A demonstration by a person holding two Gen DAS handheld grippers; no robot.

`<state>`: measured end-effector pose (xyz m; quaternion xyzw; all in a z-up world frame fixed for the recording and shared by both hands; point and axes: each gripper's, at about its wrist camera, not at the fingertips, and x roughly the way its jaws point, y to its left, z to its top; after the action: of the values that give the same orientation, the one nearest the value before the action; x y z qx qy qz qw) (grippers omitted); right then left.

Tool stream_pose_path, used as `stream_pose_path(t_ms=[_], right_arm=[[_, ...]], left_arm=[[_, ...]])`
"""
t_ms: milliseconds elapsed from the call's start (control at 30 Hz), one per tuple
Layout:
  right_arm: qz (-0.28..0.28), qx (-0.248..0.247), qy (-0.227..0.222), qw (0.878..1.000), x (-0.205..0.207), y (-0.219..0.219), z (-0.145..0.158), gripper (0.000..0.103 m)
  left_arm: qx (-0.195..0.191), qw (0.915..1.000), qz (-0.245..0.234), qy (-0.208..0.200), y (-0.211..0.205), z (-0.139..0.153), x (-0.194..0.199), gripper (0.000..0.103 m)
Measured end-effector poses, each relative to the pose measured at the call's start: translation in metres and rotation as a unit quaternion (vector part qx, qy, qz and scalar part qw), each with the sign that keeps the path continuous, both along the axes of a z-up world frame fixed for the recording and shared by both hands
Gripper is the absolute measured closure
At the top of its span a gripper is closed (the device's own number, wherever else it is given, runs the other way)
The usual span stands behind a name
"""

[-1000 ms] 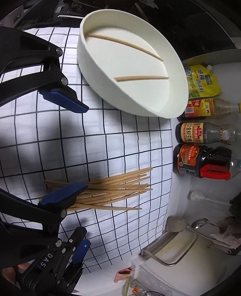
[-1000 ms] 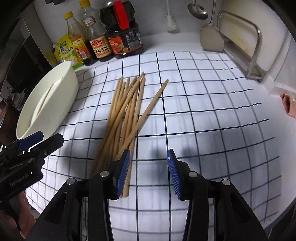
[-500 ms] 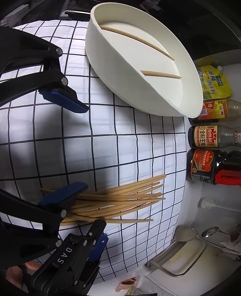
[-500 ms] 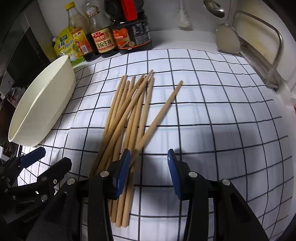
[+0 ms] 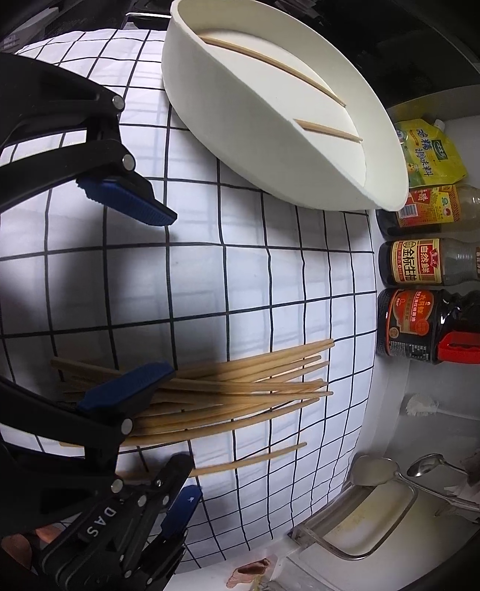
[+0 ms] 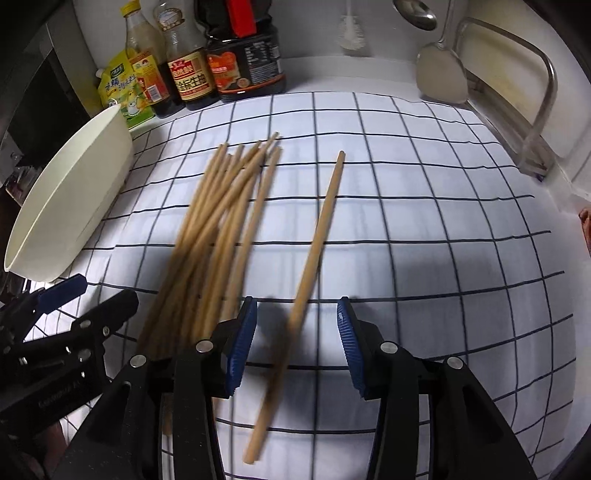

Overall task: Organize utensils
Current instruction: 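Separate and grasp one chopstick with the right gripper while the left grasps another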

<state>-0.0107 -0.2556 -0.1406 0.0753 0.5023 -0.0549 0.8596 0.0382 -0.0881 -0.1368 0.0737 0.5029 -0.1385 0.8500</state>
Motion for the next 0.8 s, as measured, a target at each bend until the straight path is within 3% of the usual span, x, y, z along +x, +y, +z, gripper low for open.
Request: stream_pose_path(t_ms=[800], right_arm=[[-0.012,0.007,-0.01,1.0,-0.012,-0.031,0.001,0.06]], left_arm=[[0.017,0.9998,-0.007,0.004,-0.033,-0.009,0.001,0.028]])
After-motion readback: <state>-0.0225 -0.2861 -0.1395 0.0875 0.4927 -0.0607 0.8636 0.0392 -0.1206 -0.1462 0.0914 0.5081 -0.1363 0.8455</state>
